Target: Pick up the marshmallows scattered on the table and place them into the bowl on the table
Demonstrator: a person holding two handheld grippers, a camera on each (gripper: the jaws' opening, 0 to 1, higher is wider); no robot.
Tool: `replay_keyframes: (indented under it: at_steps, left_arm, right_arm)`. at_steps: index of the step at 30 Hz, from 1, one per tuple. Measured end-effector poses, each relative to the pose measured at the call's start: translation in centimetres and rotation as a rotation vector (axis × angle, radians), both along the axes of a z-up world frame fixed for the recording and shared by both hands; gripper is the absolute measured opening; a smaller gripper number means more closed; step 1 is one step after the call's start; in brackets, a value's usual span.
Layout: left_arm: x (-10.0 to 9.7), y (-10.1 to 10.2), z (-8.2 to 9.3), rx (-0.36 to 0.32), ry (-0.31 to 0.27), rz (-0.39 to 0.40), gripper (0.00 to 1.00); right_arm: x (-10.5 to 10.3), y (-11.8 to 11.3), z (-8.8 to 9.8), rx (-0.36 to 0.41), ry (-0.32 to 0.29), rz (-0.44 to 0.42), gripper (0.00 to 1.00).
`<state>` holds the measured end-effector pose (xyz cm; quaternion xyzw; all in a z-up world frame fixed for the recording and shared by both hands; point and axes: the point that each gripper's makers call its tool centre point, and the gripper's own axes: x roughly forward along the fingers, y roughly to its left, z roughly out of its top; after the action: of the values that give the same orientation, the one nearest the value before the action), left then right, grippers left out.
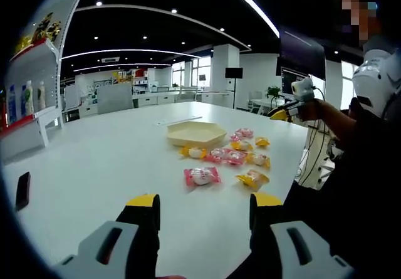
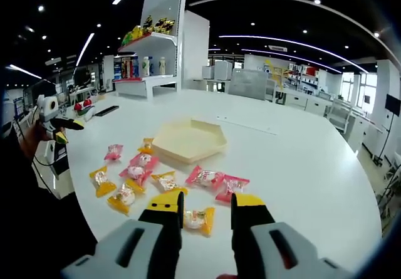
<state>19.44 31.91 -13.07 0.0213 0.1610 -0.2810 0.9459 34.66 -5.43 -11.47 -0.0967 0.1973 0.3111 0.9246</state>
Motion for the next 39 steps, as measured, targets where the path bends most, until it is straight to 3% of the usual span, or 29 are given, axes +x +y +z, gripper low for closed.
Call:
replay_keyframes:
  at_steps: [39]
  left_arm:
    - [-0.7,-0.1,0.7,0.009,-0.010,-0.006,0.56]
  right_arm:
    - [1.9,-0.1,-1.1,-0.001,0.017,-0.027,0.31]
